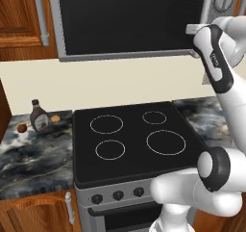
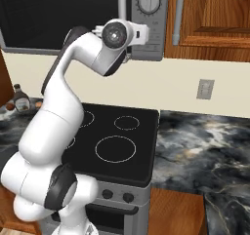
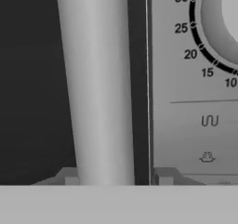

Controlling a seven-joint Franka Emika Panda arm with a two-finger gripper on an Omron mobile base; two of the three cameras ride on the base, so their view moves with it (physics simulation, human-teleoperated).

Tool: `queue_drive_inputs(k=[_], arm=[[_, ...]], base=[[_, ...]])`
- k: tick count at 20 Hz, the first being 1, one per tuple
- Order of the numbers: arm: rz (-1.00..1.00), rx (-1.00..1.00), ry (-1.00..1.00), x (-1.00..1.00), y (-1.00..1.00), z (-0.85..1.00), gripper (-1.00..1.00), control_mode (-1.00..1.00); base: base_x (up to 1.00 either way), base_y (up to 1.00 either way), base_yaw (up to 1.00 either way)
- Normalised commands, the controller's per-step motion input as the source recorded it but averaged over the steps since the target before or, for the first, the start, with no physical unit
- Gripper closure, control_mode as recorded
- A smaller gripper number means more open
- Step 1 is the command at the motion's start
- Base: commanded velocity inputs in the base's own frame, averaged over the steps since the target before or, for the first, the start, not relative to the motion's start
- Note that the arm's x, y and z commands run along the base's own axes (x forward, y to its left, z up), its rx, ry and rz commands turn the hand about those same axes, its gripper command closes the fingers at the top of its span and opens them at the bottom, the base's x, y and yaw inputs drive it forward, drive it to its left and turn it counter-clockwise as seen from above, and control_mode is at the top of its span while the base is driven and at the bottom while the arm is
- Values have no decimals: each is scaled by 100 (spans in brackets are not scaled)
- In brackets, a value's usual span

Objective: Open the microwave door.

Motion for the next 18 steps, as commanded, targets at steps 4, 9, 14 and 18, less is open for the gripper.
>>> queue_drive_inputs(k=[4, 9, 14, 18], arm=[[6, 0, 2, -76, -11, 13, 100, -100], [15, 0, 1, -100, -19, 31, 100, -100], [15, 0, 0, -100, -15, 23, 100, -100], [11, 0, 0, -100, -3, 13, 100, -100]], base=[[0, 0, 0], [0, 0, 0], [0, 0, 0], [0, 0, 0]])
